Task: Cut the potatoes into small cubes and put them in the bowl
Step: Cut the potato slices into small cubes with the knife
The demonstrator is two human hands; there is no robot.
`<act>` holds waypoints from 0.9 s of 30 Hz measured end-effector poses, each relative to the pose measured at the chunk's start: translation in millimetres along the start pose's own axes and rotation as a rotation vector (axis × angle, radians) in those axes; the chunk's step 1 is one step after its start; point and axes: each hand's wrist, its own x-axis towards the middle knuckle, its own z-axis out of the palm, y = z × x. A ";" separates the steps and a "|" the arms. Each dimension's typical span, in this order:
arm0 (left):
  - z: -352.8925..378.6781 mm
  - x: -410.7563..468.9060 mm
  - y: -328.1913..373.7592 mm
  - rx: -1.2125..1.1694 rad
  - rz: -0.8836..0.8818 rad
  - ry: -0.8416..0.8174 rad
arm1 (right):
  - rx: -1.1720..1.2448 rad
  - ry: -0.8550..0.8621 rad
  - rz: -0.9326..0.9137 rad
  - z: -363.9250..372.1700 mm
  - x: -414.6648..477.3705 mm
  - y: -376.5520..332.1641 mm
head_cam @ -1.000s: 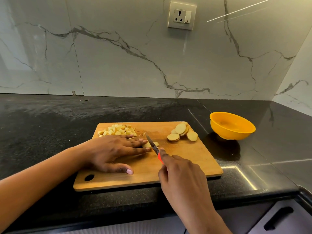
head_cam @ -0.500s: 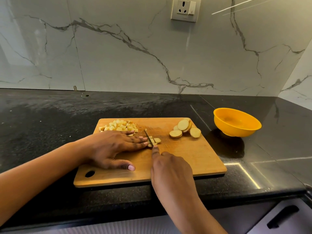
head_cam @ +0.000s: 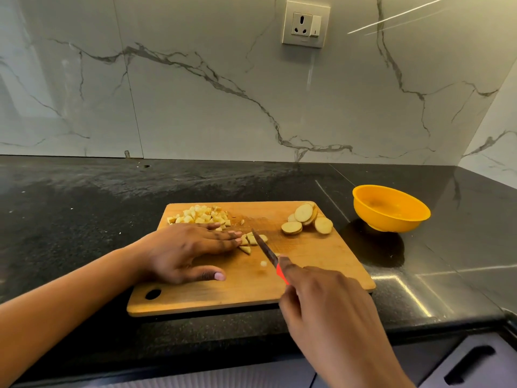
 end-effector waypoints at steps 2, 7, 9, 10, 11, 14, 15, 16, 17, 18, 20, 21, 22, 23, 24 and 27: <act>-0.9 -0.7 1.4 0.030 0.010 0.051 | -0.007 0.041 0.008 8.8 6.3 -2.8; -1.0 -1.1 1.9 0.117 0.049 0.111 | -0.002 0.040 0.027 32.5 15.6 -9.9; -0.2 -1.1 2.4 0.136 0.056 0.114 | -0.009 0.039 0.023 37.4 16.6 -10.9; 0.2 -1.1 2.3 0.145 0.056 0.115 | -0.008 0.041 0.018 39.5 16.8 -10.9; 0.4 -1.0 2.2 0.154 0.056 0.114 | -0.005 0.045 0.013 40.8 16.7 -10.9; 1.2 -0.7 1.4 0.160 0.049 0.103 | -0.023 0.045 -0.011 43.7 18.3 -10.3; 1.7 -0.4 0.9 0.158 0.045 0.098 | -0.030 0.046 -0.022 43.9 19.1 -9.9; 2.0 -0.1 0.5 0.153 0.042 0.092 | -0.036 0.047 -0.035 44.5 20.4 -9.4; 2.4 0.2 0.0 0.144 0.036 0.084 | -0.037 0.038 -0.043 44.8 21.9 -8.8; 2.8 0.3 -0.6 0.131 0.029 0.075 | -0.035 0.025 -0.050 45.1 24.1 -7.8; 3.4 0.6 -1.7 0.108 0.019 0.065 | -0.033 -0.004 -0.055 47.7 30.5 -3.8; 3.1 0.7 -2.3 0.101 0.013 0.063 | -0.034 -0.028 -0.048 48.7 34.3 -2.0; 3.1 0.9 -2.2 0.096 0.009 0.063 | -0.041 -0.049 -0.046 49.6 37.3 -0.5; 3.2 1.0 -1.9 0.097 0.007 0.066 | -0.060 -0.063 -0.050 50.4 38.5 0.6; 3.9 0.7 -1.0 0.107 0.007 0.078 | -0.070 -0.068 -0.057 50.3 37.8 0.1; 3.2 1.5 2.1 0.172 0.027 0.120 | -0.070 -0.077 -0.098 41.5 26.0 1.5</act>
